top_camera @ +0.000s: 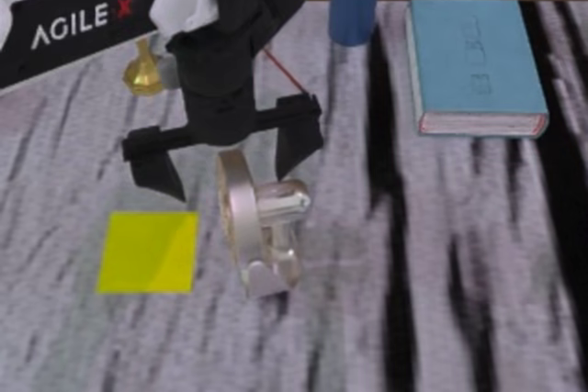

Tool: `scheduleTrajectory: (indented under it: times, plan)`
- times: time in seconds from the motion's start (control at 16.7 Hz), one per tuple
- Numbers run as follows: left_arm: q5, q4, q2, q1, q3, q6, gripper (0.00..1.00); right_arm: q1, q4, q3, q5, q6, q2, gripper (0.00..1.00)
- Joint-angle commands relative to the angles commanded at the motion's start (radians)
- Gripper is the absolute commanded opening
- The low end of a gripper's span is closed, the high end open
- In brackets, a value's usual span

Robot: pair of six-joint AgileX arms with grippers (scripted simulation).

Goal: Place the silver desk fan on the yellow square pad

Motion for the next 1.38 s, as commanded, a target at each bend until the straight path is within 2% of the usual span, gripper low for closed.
scheduleTrajectory:
  times: [0.78,1.38]
  plan:
    - [0.0,0.0,0.0,0.0,0.0,0.0,0.02,0.0,0.0,0.0,0.0,0.0,0.0,1.0]
    - [0.0,-0.004,-0.001,0.001,0.004,0.001,0.0,0.0,0.0,0.0,0.0,0.0,0.0,1.0]
